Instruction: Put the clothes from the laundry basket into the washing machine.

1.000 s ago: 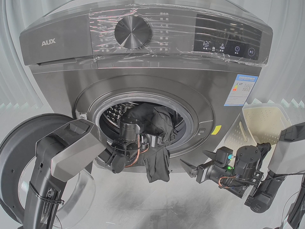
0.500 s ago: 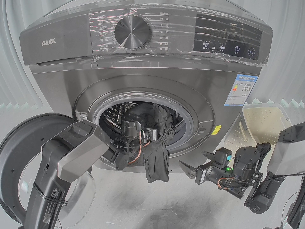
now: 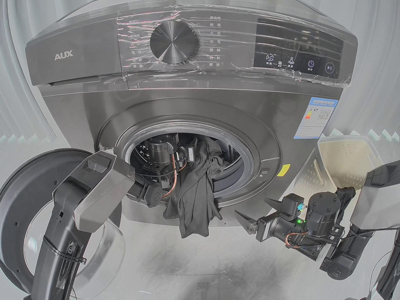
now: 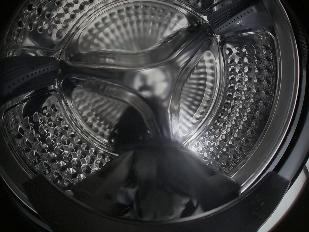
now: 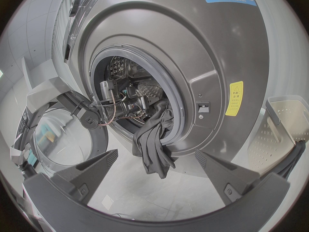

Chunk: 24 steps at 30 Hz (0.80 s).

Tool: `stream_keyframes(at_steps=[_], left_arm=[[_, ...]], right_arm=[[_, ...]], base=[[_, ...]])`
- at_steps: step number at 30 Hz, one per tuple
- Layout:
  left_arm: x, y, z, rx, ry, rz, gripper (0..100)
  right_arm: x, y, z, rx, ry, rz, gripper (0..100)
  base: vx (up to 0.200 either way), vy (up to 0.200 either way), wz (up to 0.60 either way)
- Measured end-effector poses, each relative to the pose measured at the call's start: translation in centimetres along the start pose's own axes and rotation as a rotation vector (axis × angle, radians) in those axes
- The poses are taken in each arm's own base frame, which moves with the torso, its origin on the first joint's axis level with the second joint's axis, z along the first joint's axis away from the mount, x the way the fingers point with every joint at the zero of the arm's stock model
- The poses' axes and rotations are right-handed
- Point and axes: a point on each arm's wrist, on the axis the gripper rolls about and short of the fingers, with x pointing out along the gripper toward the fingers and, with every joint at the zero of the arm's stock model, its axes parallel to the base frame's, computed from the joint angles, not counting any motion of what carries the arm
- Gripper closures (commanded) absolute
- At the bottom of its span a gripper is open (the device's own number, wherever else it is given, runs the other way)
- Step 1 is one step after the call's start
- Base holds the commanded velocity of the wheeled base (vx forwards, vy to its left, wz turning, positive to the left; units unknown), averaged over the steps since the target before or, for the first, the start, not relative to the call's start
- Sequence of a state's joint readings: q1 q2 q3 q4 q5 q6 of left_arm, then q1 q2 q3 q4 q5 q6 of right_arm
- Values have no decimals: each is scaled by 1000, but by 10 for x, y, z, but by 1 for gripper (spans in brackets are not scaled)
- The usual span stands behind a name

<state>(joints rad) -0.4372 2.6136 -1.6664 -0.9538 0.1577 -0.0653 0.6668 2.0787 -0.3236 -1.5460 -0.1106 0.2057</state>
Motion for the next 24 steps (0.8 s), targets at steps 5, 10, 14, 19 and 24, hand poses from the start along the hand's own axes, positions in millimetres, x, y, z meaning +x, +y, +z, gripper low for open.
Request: stream_keyframes(at_steps=[5, 10, 14, 19, 24], left_arm=[[-5, -1, -4, 0, 22, -4, 0], [-21, -7, -14, 11, 92, -33, 0], [-40, -18, -23, 25, 162, -83, 0], [-60, -34, -31, 46, 224, -147, 0], [-62, -40, -35, 56, 233, -164, 0]], right_arm=[[0, 0, 0, 0, 0, 0, 0], [0, 0, 0, 0, 1, 0, 0], [0, 0, 0, 0, 1, 0, 0], [0, 1, -1, -1, 2, 5, 0], [-1, 2, -2, 3, 7, 8, 0]], base=[[0, 0, 0], [0, 0, 0], [0, 0, 0], [0, 0, 0], [0, 0, 0]])
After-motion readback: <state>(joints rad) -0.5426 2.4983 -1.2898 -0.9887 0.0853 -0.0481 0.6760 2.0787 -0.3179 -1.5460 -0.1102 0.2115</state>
